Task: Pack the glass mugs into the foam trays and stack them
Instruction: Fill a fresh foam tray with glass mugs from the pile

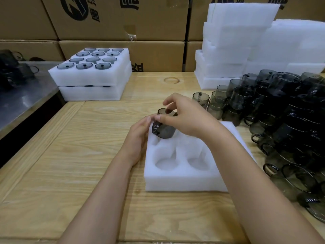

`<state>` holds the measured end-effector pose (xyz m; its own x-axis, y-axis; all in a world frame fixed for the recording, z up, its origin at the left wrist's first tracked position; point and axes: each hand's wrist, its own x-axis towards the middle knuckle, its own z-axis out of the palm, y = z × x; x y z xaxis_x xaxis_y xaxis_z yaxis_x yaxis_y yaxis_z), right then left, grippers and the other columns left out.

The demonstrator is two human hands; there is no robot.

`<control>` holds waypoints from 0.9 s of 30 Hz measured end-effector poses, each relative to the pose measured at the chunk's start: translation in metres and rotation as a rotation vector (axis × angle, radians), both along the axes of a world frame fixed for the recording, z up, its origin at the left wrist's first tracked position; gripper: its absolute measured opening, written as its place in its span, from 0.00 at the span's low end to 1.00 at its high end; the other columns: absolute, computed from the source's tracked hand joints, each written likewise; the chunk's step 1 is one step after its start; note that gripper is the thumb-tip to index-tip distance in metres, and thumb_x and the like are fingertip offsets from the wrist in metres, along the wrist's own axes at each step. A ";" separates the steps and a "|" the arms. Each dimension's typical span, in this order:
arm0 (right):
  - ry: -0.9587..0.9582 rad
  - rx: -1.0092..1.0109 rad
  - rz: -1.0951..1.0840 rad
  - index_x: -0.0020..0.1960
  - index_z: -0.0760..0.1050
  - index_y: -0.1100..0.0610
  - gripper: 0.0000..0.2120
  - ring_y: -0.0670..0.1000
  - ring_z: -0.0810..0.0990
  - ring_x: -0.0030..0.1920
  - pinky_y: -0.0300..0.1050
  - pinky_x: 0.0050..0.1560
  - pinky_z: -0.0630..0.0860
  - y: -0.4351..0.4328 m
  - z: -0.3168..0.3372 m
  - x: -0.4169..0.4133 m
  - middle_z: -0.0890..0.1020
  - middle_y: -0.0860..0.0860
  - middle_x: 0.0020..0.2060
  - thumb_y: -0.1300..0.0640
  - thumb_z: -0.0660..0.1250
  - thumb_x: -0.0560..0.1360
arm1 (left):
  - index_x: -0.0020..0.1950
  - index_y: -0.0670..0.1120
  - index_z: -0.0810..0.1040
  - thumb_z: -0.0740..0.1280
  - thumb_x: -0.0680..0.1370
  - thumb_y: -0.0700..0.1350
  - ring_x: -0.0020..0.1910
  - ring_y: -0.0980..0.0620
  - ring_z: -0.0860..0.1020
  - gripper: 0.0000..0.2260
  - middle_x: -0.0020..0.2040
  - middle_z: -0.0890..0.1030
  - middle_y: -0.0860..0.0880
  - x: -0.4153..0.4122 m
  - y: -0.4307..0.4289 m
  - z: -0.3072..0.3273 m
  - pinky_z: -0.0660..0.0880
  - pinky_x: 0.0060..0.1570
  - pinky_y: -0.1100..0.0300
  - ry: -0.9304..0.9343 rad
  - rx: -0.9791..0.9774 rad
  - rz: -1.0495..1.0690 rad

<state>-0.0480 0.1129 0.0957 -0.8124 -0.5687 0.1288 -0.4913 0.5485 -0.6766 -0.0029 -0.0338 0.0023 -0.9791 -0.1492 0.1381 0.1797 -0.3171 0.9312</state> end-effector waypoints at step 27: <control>0.231 0.579 0.141 0.78 0.43 0.52 0.27 0.49 0.40 0.76 0.55 0.73 0.35 -0.030 -0.047 0.002 0.44 0.46 0.77 0.48 0.44 0.81 | 0.72 0.50 0.64 0.64 0.75 0.50 0.71 0.50 0.68 0.26 0.72 0.68 0.48 0.002 0.011 0.007 0.67 0.68 0.58 -0.009 -0.192 0.061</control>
